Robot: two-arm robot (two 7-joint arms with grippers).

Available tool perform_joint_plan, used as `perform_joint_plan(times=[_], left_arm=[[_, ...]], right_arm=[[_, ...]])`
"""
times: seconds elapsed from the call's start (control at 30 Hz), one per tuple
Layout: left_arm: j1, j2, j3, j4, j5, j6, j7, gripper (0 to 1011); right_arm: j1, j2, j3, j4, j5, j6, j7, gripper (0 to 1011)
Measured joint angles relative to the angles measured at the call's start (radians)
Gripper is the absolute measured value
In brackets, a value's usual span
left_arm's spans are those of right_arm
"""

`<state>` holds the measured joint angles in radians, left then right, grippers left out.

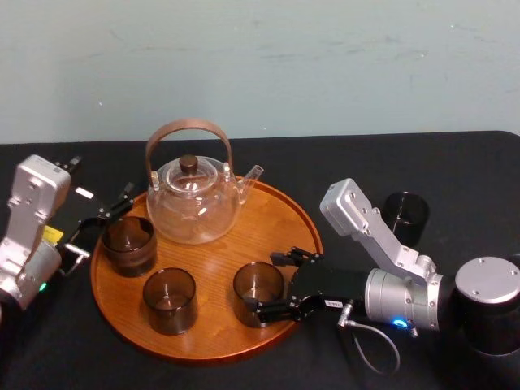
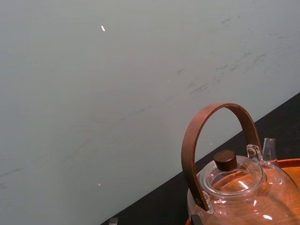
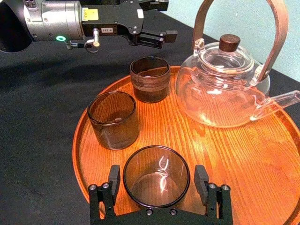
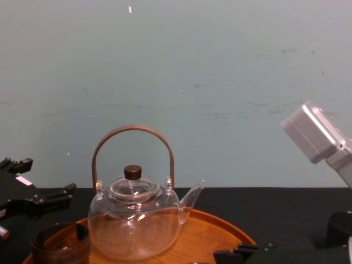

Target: Pick up the glass from the table and place it on the tray.

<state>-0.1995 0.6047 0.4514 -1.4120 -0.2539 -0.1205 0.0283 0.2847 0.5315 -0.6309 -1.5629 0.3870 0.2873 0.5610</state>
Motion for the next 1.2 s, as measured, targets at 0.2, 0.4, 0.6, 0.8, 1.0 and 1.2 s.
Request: perform_joint_plan(times=[0.2,0.4,0.6,0.8,1.0,1.2], left_arm=[[0.000,0.000,0.000,0.000,0.000,0.000,0.000,1001],[0.000,0.000,0.000,0.000,0.000,0.000,0.000,1001],[0.000,0.000,0.000,0.000,0.000,0.000,0.000,1001],[0.000,0.000,0.000,0.000,0.000,0.000,0.000,1001],[0.000,0.000,0.000,0.000,0.000,0.000,0.000,1001],[0.000,0.000,0.000,0.000,0.000,0.000,0.000,1001]], right_arm=[[0.000,0.000,0.000,0.000,0.000,0.000,0.000,1004],[-0.014,0.026,0.017,-0.015,0.026,-0.010,0.023,1004],[-0.037,0.066,0.037,-0.043,0.051,-0.029,0.038,1004],[-0.071,0.119,0.067,-0.079,0.082,-0.062,0.051,1004],[-0.116,0.168,0.109,-0.106,0.114,-0.099,0.047,1004],[-0.168,0.202,0.165,-0.123,0.149,-0.123,0.014,1004]])
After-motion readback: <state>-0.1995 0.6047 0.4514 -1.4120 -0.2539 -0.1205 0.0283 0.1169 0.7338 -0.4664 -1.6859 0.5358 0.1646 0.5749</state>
